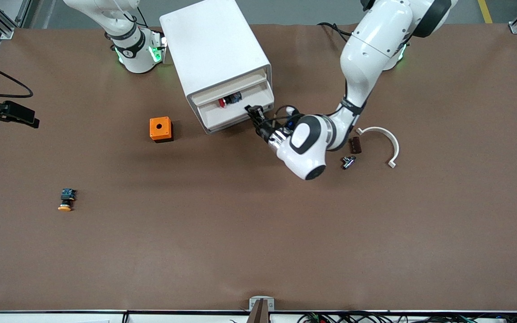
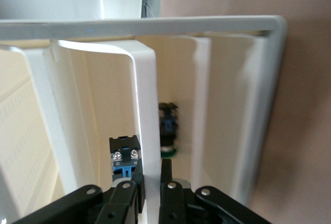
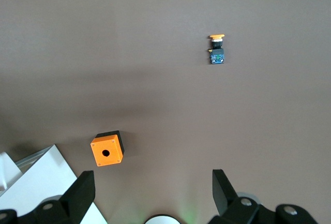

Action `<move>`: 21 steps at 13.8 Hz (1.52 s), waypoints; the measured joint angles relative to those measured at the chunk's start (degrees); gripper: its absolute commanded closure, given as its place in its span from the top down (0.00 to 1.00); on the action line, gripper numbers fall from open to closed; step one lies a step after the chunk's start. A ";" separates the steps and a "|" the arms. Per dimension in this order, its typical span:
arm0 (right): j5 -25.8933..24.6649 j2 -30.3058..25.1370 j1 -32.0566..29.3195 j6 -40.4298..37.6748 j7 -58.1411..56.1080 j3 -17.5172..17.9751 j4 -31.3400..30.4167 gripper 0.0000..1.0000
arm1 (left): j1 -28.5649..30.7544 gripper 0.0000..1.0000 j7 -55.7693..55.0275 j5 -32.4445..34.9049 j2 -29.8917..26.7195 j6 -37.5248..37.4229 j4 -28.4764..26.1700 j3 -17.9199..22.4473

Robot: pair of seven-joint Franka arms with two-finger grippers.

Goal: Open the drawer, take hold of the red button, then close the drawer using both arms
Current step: 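Pull the drawer out of the cabinet with the left gripper, then release the drawer with the left gripper while the right gripper reaches inside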

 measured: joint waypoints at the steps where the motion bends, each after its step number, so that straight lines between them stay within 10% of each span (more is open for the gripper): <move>1: 0.00 0.06 0.67 0.32 1.72 0.08 0.01 1.00 | 1.57 0.00 0.00 1.01 0.01 -0.10 0.74 0.03; 6: 0.00 1.89 5.98 1.76 20.55 0.39 0.03 1.00 | 6.29 0.03 0.67 2.12 1.11 0.16 4.17 0.27; 7: 0.01 2.41 7.09 1.87 25.66 0.43 0.03 1.00 | 6.99 0.34 1.01 2.13 1.39 0.15 4.72 0.32; 8: 0.02 2.96 8.43 2.24 30.23 0.47 0.03 1.00 | 7.68 0.93 1.79 2.13 1.60 0.11 5.12 0.34; 9: 0.13 3.52 10.00 3.26 33.77 0.53 0.03 1.00 | 8.23 1.00 2.94 2.14 1.70 0.20 5.36 0.42; 14: 1.14 5.85 18.97 5.47 41.36 0.70 -0.26 1.00 | 11.96 1.00 4.81 3.84 1.59 -3.22 8.81 0.57; 21: 2.26 13.93 34.00 6.68 72.03 0.83 -0.47 1.00 | 24.03 1.00 11.14 25.47 -3.53 -13.60 16.00 0.51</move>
